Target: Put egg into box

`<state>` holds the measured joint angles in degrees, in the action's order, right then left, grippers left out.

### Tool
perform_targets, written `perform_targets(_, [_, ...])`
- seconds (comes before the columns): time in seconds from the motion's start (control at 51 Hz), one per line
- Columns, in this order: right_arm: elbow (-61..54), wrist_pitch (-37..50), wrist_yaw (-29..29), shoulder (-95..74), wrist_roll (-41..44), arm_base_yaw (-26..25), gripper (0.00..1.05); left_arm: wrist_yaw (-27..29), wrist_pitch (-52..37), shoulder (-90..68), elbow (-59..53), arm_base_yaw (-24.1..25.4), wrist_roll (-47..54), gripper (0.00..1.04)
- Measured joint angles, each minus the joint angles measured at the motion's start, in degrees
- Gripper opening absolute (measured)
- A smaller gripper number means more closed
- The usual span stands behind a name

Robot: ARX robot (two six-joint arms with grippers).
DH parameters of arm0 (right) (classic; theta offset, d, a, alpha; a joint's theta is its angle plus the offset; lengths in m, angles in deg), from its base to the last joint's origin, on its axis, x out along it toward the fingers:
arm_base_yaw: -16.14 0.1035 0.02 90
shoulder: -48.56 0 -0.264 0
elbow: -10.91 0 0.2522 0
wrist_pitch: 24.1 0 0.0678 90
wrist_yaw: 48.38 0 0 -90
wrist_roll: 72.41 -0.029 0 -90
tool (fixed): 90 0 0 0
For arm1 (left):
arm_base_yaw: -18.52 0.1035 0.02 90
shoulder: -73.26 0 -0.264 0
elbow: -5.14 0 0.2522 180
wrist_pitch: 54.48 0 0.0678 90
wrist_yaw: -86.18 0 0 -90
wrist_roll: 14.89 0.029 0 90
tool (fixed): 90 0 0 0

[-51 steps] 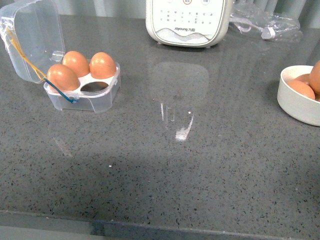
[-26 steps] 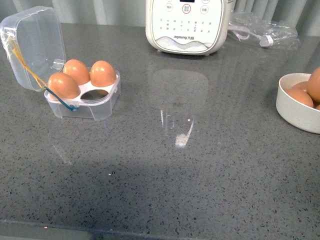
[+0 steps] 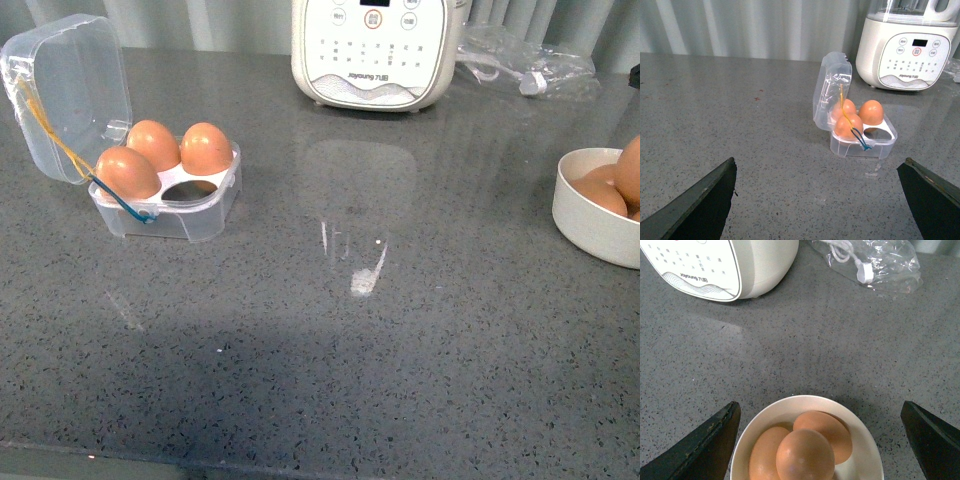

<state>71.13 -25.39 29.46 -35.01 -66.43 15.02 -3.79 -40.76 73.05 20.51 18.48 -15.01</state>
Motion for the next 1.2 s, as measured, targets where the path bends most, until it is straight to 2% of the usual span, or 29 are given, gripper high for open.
perform_targets(0.922, [-4.46, 5.42, -2.54, -6.19, -2.47, -0.42, 0.97, 0.00, 0.00, 0.00, 0.00, 0.00, 0.00, 0.98])
perform_targets(1.196, [-5.07, 6.10, -1.97, -6.19, -2.60, -0.11, 0.61, 0.00, 0.00, 0.00, 0.00, 0.00, 0.00, 0.98])
